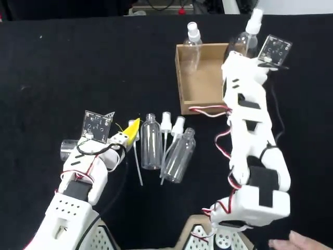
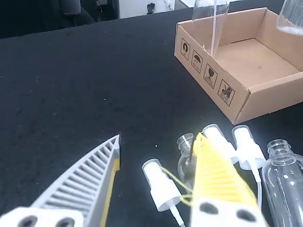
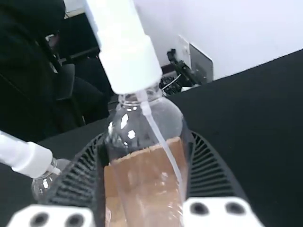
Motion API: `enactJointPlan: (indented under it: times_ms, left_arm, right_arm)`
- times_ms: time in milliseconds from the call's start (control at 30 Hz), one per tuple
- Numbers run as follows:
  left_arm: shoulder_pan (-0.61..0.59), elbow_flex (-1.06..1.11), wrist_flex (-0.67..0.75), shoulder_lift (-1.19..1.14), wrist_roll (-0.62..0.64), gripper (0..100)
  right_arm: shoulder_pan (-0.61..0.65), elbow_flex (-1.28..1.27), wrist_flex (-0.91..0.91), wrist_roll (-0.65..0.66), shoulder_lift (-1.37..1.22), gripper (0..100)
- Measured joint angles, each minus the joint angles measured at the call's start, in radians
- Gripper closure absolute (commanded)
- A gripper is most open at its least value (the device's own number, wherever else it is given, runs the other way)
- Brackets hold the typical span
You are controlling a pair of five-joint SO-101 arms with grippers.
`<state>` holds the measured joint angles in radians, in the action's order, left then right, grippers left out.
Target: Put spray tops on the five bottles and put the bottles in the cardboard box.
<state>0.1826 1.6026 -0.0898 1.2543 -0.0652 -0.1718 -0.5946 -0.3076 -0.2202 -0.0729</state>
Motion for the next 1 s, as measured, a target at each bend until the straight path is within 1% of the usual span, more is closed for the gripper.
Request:
enactJointPlan:
  times_ms: [167,333,433,500,767,867,1000]
  left_arm:
    - [0.0,0.0,0.0,0.0,0.0,76]
    - [0.0,0.0,0.0,0.0,0.0,76]
    - [0.0,0.0,0.0,0.0,0.0,76]
    - [0.0,0.0,0.0,0.0,0.0,76]
    - [0.0,0.0,0.0,0.0,0.0,76]
    - [0.0,0.0,0.0,0.0,0.0,76]
    - [0.0,0.0,0.0,0.0,0.0,76]
  right_arm:
    - [0.005,0.035,-0.109,0.0,-0.104,90.0]
    - [-0.002,0.037,-0.333,0.0,-0.229,90.0]
    - [-0.006,0.061,-0.46,0.038,-0.315,90.0]
    - [-0.003,0.104,-0.494,0.064,-0.368,90.1]
    - [-0.031,0.298,-0.496,0.077,-0.542,90.0]
    - [-0.029,0.35,-0.44,0.08,-0.574,90.0]
    - [-0.029,0.45,-0.308,0.08,-0.617,90.0]
